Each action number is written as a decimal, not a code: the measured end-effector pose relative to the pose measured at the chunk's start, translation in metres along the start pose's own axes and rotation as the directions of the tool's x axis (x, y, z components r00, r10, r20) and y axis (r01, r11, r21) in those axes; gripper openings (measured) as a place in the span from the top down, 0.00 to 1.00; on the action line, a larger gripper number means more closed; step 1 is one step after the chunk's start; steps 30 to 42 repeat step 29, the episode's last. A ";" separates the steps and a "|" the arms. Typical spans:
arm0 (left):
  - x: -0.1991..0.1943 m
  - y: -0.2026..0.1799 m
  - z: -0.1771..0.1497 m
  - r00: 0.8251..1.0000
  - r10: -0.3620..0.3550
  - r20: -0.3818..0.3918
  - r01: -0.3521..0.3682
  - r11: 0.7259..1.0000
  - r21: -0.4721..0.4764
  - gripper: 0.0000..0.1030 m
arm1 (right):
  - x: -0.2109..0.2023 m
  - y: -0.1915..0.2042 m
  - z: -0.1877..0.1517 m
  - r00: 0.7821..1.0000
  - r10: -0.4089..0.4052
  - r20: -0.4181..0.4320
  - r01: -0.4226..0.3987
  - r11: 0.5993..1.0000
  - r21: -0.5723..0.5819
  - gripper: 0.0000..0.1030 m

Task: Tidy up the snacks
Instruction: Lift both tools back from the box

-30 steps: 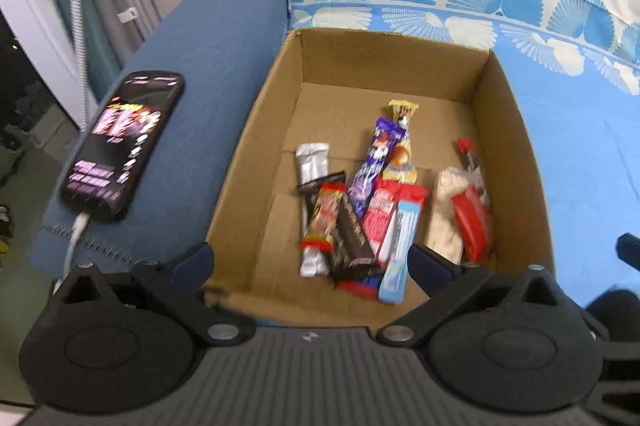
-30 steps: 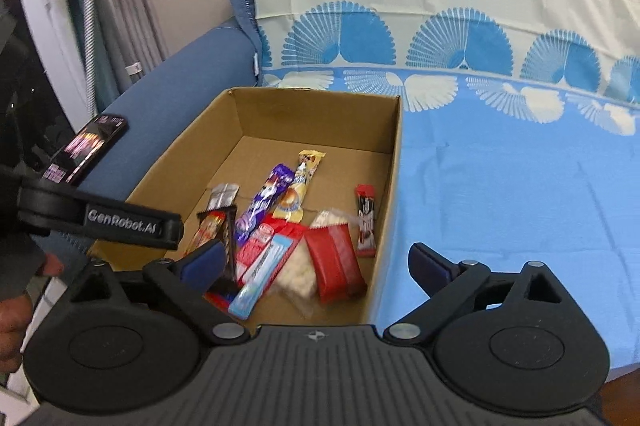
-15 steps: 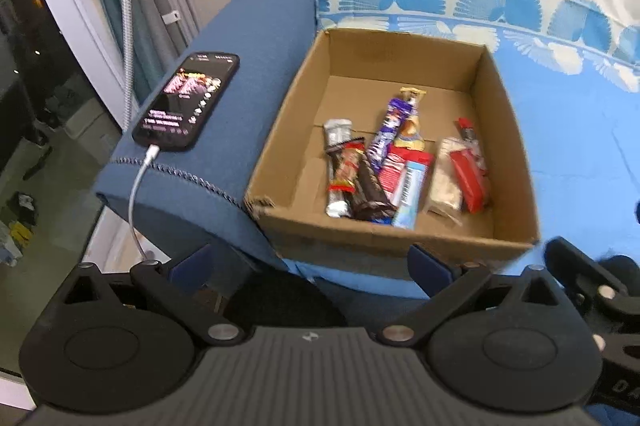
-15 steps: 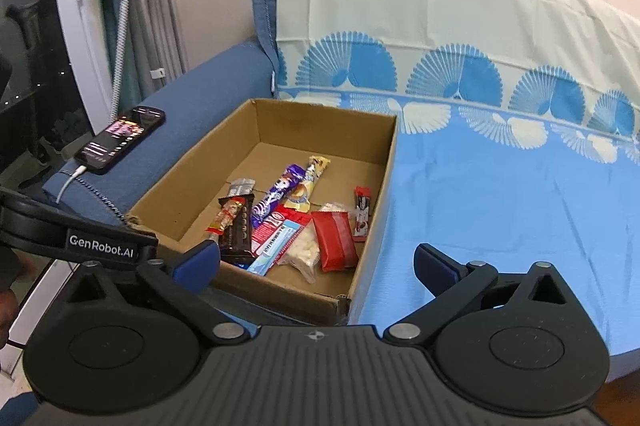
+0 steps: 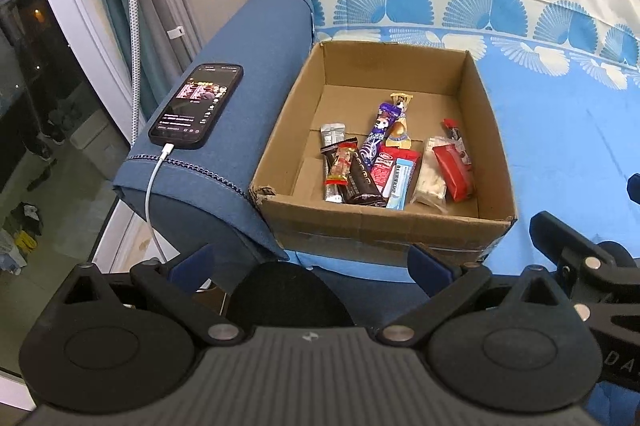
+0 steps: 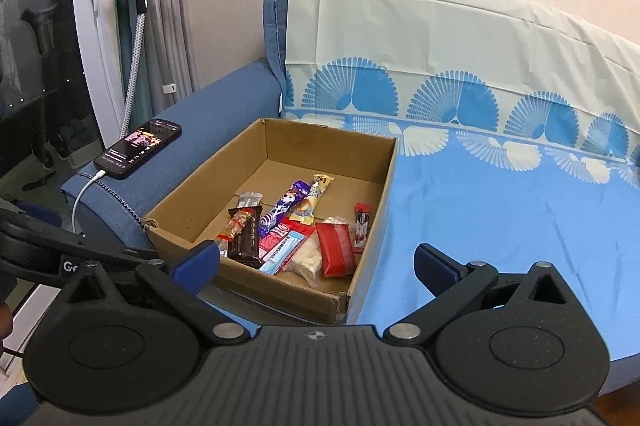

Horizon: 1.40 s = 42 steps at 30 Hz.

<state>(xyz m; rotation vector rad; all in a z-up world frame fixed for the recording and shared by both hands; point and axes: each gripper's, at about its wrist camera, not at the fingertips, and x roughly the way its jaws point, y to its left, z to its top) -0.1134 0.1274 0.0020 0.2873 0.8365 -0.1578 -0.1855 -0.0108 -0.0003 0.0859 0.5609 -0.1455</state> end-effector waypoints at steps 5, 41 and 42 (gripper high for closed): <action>-0.004 0.000 -0.001 1.000 0.003 0.007 -0.003 1.000 0.000 0.00 | -0.004 0.000 -0.001 1.000 0.001 0.009 -0.001 1.000 0.000 0.01; -0.002 0.004 -0.002 0.999 0.029 0.020 -0.029 1.000 -0.002 0.00 | -0.003 0.001 -0.001 1.000 0.020 0.001 -0.020 1.000 -0.015 0.01; -0.002 0.004 -0.002 0.999 0.029 0.020 -0.029 1.000 -0.002 0.00 | -0.003 0.001 -0.001 1.000 0.020 0.001 -0.020 1.000 -0.015 0.01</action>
